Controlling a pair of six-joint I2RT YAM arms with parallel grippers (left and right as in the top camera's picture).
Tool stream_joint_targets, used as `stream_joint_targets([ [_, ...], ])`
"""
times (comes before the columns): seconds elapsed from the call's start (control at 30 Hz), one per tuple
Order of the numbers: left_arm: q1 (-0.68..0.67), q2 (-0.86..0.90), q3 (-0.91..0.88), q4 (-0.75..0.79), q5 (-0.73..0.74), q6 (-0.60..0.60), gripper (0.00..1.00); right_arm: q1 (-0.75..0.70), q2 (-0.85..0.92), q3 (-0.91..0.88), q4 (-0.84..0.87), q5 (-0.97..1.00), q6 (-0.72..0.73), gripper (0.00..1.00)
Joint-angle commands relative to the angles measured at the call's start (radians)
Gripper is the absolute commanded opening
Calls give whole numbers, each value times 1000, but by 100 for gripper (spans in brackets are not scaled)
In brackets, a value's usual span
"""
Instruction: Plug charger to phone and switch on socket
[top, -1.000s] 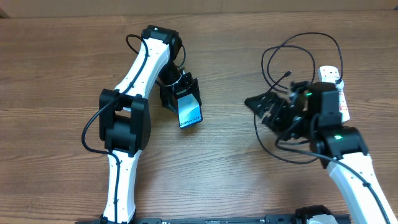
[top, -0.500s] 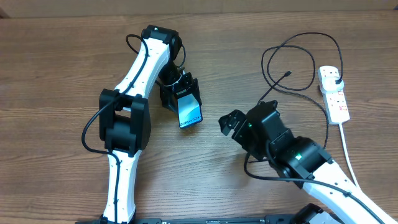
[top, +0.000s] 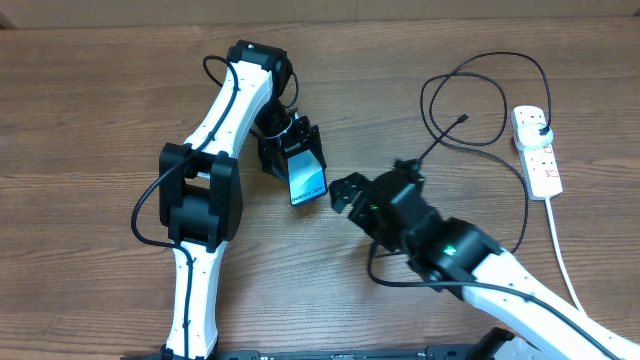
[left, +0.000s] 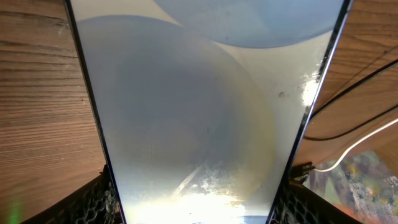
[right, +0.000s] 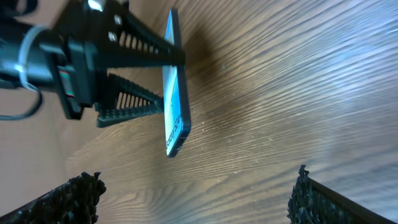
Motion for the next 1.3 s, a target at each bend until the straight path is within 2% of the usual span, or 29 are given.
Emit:
stream_joint_targets([
  [0.0,6,-1,29,-3,62,3,66,42,73,18,56,59,16,100],
  [0.33,6,-1,29,-3,155,-4,66,63,249,18,265,124,15,99],
  [0.4,6,-1,29,-3,159,-8,65,63,281,18,321,131,15,92],
  [0.57,6,-1,29,-4,181,-8,66,63,347,18,472,140,15,68],
  [0.67,6,-1,29,-12,181,-8,66,63,366,18,523,172,15,61],
  [1.27,6,-1,29,-30,188,-8,66,63,393,18,607,225,15,48],
])
